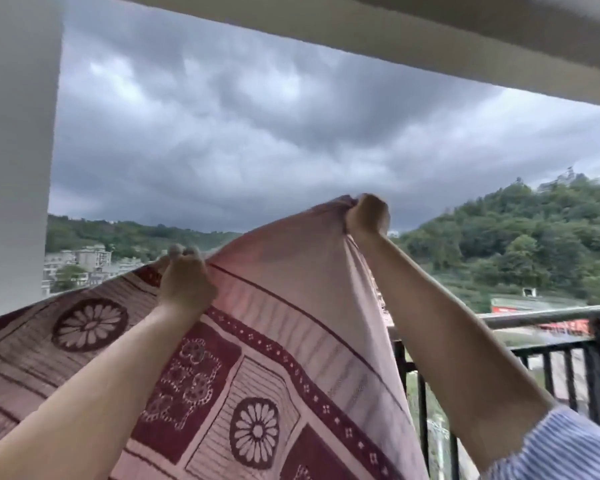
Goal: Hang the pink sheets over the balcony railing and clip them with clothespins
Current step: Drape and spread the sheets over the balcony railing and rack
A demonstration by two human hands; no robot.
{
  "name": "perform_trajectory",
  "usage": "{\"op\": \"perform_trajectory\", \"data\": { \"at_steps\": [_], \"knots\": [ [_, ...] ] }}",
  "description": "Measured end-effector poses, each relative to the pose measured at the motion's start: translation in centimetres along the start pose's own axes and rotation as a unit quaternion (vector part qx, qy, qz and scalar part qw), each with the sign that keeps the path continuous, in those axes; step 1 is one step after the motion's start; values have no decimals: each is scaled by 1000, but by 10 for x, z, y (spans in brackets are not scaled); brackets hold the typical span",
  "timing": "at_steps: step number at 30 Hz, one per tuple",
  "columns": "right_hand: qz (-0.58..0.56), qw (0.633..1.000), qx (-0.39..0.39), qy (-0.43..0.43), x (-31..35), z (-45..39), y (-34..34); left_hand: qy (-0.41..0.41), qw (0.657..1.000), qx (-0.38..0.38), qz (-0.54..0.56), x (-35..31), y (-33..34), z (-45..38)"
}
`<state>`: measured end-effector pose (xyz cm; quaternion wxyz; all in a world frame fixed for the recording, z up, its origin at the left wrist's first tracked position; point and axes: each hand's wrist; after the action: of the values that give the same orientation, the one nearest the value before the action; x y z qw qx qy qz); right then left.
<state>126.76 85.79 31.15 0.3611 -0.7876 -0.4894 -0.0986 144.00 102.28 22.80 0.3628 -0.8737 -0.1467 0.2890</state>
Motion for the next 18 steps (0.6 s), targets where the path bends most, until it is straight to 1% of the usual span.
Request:
{"op": "perform_trajectory", "data": {
  "at_steps": [1,2,3,4,5,6,7,8,9,10,11,12,14,16,17,18],
  "knots": [
    [-4,997,74,-9,-7,0,16,-8,997,71,-30,2,8,-1],
    [6,985,173,-28,-17,4,32,-27,988,145,-55,3,14,2],
    [23,957,287,-43,-28,13,43,-39,976,200,-75,4,20,5],
    [35,913,404,-49,-43,23,53,-44,966,237,-92,3,25,12],
    [42,870,489,-56,-56,31,57,-34,964,246,-97,2,28,15],
    [47,842,534,-68,-66,37,56,-7,970,225,-87,1,26,17],
    [33,834,545,-83,-79,42,54,21,981,184,-62,-4,29,23],
    [-14,844,528,-94,-90,45,52,62,987,144,-44,-11,32,32],
    [-67,865,486,-101,-98,47,49,112,985,125,-39,-19,34,41],
    [-97,891,429,-117,-106,47,47,156,979,129,-37,-32,39,53],
    [-90,916,367,-138,-113,48,43,189,972,135,-41,-44,47,64],
    [-70,934,311,-162,-119,51,40,205,969,130,-52,-54,56,72],
    [-74,955,210,-198,-135,68,31,211,970,95,-77,-66,71,81],
    [-87,968,99,-212,-162,94,26,190,976,46,-99,-72,78,84],
    [-90,972,61,-207,-177,108,27,182,976,23,-115,-74,81,85],
    [-100,975,56,-190,-193,123,32,178,975,1,-134,-76,84,86]
  ]
}}
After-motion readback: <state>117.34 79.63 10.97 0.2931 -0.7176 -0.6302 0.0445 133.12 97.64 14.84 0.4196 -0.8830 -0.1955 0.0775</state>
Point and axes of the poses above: each hand's wrist, its own z-axis away from the middle knuckle, its own y-axis out of the palm, x = y × z, and after that the axes turned 14 degrees about x, right-handed
